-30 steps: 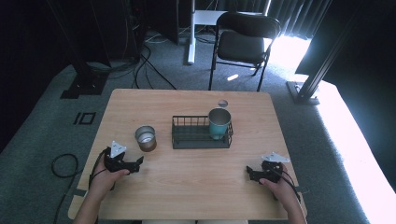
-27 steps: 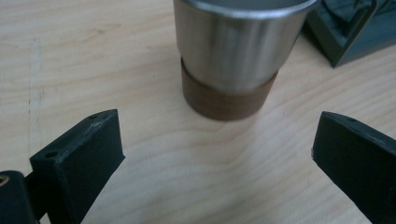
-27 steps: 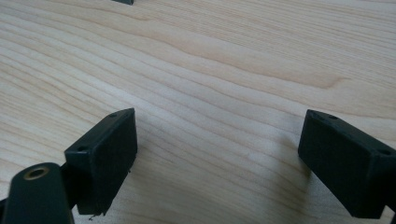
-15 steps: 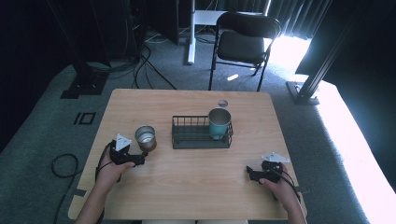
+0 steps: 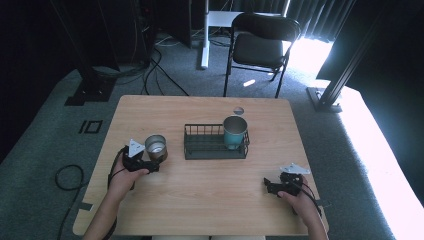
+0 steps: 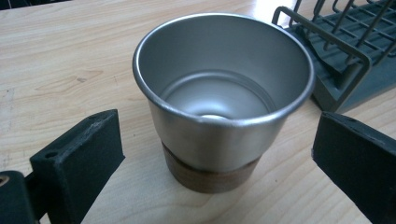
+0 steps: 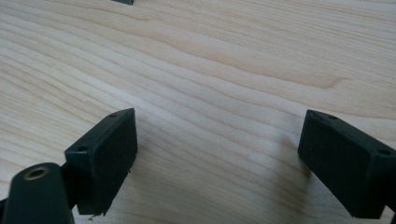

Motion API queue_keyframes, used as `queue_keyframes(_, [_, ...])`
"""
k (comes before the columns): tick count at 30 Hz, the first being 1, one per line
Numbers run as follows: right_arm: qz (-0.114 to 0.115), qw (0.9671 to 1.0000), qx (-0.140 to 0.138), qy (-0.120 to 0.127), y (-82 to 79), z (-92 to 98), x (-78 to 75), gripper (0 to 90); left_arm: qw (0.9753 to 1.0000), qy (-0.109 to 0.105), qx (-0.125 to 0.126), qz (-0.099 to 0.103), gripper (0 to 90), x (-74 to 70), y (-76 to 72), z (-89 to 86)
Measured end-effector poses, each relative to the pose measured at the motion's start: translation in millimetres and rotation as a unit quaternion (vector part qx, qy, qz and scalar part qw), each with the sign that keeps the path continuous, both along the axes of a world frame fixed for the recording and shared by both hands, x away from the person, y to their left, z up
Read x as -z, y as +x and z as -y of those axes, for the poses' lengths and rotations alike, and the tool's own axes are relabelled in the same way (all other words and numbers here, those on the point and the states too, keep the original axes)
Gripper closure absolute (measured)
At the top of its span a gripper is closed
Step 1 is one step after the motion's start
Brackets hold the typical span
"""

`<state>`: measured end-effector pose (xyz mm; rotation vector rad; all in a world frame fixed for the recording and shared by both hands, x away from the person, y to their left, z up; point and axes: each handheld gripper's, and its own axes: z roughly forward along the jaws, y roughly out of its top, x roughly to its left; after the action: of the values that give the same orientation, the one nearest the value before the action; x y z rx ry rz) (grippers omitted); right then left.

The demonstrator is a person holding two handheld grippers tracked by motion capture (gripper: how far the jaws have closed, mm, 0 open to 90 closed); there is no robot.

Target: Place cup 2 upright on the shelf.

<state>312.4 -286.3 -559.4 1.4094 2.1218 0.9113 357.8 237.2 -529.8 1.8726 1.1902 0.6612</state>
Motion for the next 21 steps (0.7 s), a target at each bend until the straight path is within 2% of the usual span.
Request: queue_keyframes(21, [0.000,1.0000,0.000,0.000,0.0,0.0,0.0,11.4,0.9999,0.001,0.001,0.014,2.5,1.4,19.4,7.9])
